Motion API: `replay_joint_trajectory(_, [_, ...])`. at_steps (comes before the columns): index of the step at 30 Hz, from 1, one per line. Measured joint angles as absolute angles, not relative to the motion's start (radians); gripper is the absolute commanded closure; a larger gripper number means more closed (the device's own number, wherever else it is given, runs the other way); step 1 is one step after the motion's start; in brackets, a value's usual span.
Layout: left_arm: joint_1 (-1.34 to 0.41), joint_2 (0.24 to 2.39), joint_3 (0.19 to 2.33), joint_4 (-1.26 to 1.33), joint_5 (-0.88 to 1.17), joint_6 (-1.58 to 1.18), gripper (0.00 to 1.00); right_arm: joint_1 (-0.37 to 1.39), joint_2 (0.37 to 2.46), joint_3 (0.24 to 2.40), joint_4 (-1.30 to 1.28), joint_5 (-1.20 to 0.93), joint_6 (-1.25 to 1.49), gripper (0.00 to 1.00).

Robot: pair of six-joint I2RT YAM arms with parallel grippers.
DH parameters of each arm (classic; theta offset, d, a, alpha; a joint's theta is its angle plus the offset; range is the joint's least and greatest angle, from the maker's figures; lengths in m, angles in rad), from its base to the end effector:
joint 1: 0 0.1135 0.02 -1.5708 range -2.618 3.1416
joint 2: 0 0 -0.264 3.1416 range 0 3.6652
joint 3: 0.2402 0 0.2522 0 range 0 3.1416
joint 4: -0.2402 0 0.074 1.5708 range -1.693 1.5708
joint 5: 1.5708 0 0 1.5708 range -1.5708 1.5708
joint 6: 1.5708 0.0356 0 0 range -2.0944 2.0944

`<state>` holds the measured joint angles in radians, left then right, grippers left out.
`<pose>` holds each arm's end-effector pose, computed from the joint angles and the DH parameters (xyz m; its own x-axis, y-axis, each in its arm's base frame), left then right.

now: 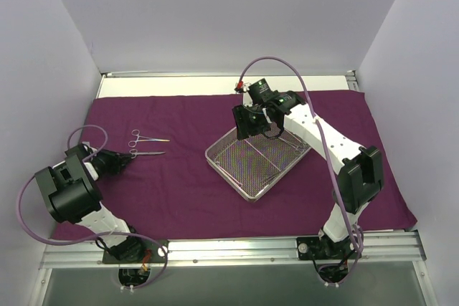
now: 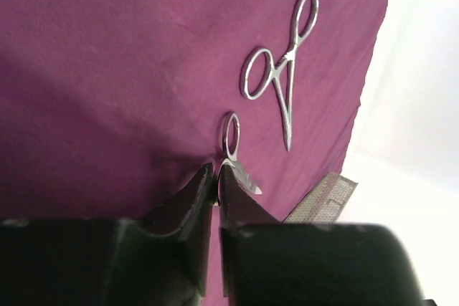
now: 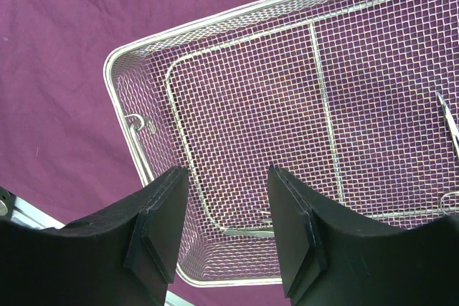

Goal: Open and lay out the surgical kit
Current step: Place the medical item in the surgical kit, then pick up the medical item from the container.

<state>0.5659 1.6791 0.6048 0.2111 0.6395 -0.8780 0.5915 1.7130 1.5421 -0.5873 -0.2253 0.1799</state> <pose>0.2517 0.1347 0.1112 -0.3306 -0.9414 -0.0662 -0.5592 0.2519 -0.7898 0.3176 0.2229 0.3176 -0.6829 -0.2486 -0.6869 -0.5651 0.7757 0.2810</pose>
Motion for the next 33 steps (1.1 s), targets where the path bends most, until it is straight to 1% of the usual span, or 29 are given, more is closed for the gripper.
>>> replay_joint_trajectory(3, [0.572, 1.682, 0.612, 0.184, 0.626, -0.856, 0.68, 0.591, 1.713, 1.542, -0.587, -0.225, 0.181, 0.52])
replay_joint_trajectory(4, [0.577, 1.683, 0.616, 0.172, 0.627, -0.852, 0.63, 0.591, 1.713, 1.542, -0.587, -0.225, 0.181, 0.52])
replay_joint_trajectory(6, [0.581, 1.684, 0.638, 0.137, 0.633, -0.842, 0.60, 0.591, 1.713, 1.542, -0.587, -0.225, 0.182, 0.52])
replay_joint_trajectory(7, [0.581, 1.686, 0.654, 0.115, 0.632, -0.831, 0.55, 0.591, 1.713, 1.542, -0.587, -0.225, 0.182, 0.52])
replay_joint_trajectory(10, [0.587, 1.695, 0.704, 0.045, 0.629, -0.799, 0.48, 0.591, 1.715, 1.542, -0.587, -0.225, 0.182, 0.52])
replay_joint_trajectory(11, [0.588, 1.696, 0.719, 0.019, 0.628, -0.788, 0.07, 0.591, 1.716, 1.542, -0.587, -0.225, 0.183, 0.52])
replay_joint_trajectory(14, [0.589, 1.681, 0.772, -0.044, 0.657, -0.765, 0.06, 0.590, 1.720, 1.542, -0.587, -0.215, 0.188, 0.51])
replay_joint_trajectory(18, [0.593, 1.634, 0.797, -0.160, 0.598, -0.694, 0.06, 0.566, 1.742, 1.542, -0.588, -0.190, 0.231, 0.51])
replay_joint_trajectory(21, [0.589, 1.574, 0.797, -0.276, 0.562, -0.662, 0.06, 0.501, 1.761, 1.521, -0.577, -0.173, 0.282, 0.50])
replay_joint_trajectory(24, [0.563, 1.465, 0.799, -0.378, 0.510, -0.638, 0.06, 0.394, 1.784, 1.486, -0.578, -0.146, 0.348, 0.50])
replay_joint_trajectory(28, [0.433, 1.316, 0.843, -0.497, 0.432, -0.616, 0.06, 0.271, 1.811, 1.454, -0.576, -0.107, 0.418, 0.50])
replay_joint_trajectory(30, [0.354, 1.289, 0.880, -0.516, 0.414, -0.606, 0.06, 0.242, 1.826, 1.455, -0.564, -0.096, 0.412, 0.47])
replay_joint_trajectory(33, [0.276, 1.288, 0.923, -0.524, 0.415, -0.582, 0.06, 0.242, 1.860, 1.460, -0.540, -0.093, 0.358, 0.46])
